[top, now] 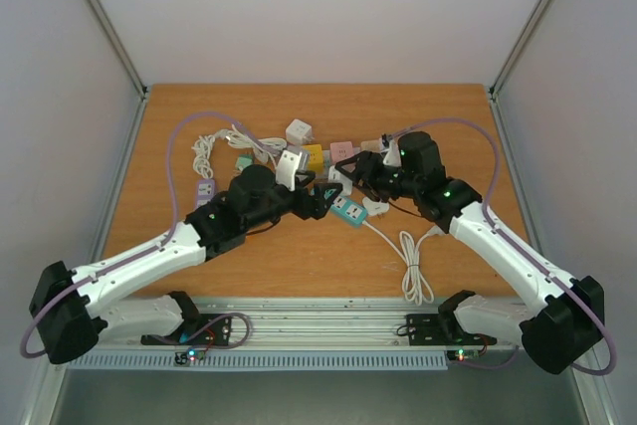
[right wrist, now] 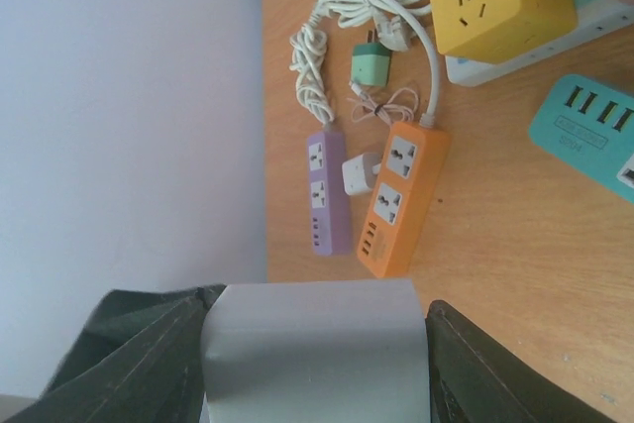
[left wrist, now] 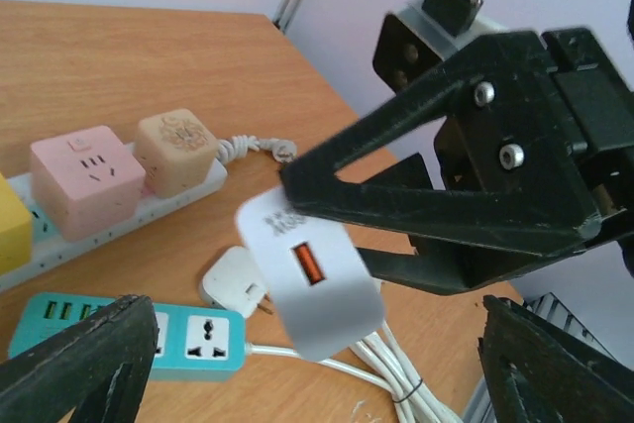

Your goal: Insert the plug

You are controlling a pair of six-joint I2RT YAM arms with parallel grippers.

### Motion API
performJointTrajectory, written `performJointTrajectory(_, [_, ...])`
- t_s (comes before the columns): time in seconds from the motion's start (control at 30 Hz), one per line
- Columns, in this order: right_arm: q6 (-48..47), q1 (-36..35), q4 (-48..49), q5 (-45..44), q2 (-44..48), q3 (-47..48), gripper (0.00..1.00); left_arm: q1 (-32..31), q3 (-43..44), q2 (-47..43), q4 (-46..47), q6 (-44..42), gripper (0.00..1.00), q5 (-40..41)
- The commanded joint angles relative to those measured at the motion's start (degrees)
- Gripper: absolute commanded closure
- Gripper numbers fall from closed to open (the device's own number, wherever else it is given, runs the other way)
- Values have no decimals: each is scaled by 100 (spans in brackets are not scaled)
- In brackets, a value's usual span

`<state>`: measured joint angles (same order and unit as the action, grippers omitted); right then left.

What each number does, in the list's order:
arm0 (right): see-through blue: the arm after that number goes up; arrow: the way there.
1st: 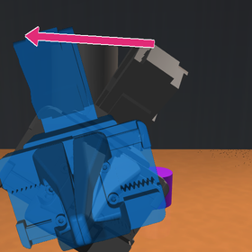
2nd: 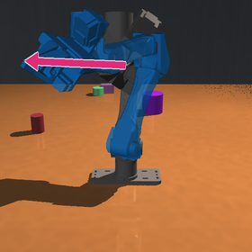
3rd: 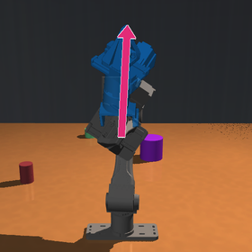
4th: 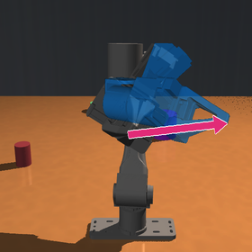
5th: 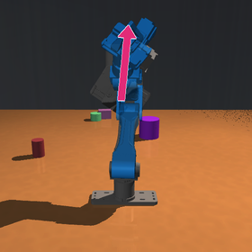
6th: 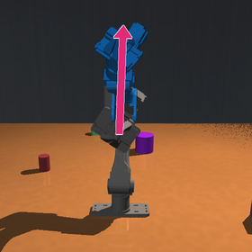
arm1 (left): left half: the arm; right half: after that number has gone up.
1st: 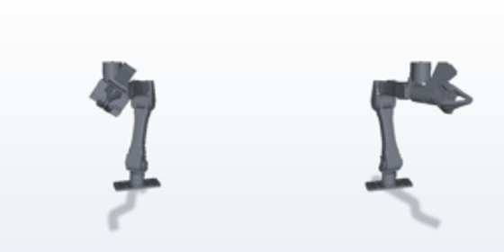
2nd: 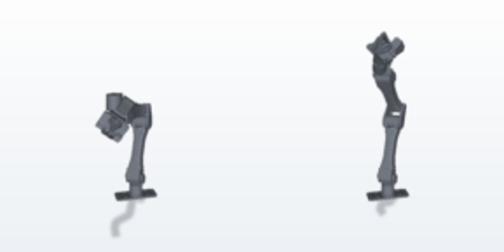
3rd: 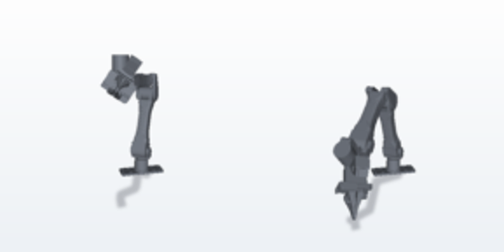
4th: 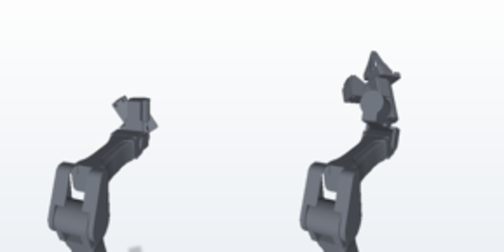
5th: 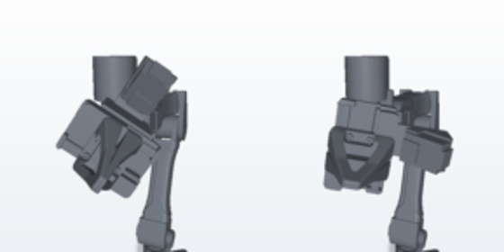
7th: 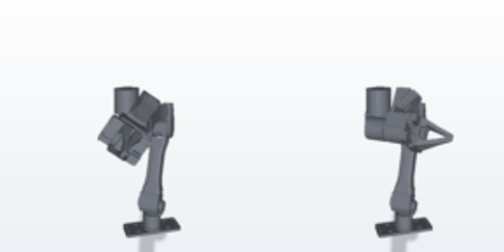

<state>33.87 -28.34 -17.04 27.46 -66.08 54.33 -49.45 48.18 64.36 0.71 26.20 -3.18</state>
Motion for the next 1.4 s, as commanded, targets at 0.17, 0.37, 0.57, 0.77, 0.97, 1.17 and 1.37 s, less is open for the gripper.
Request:
performJointTrajectory(0.17, [-108,-531,575,-785,56,80,42,-302,133,113,312,1073,21,612])
performJointTrajectory(0.37, [-83,-636,920,-640,-56,-34,42,-306,126,100,174,1443,32,773])
performJointTrajectory(0.57, [-74,-680,1149,-588,-79,-101,40,-310,183,123,113,1566,45,680])
performJointTrajectory(0.77, [2,-686,1238,-517,-160,-115,40,-309,230,169,96,1550,70,759])
performJointTrajectory(0.97, [52,-691,1185,-519,-268,-141,41,-308,292,293,-23,1443,99,1082])
performJointTrajectory(1.17, [-415,-680,373,-1191,-190,-18,29,-298,470,361,-706,1107,100,1697])
performJointTrajectory(1.37, [-1167,-643,-781,-2188,78,146,20,47,1271,830,-2403,914,100,1985])
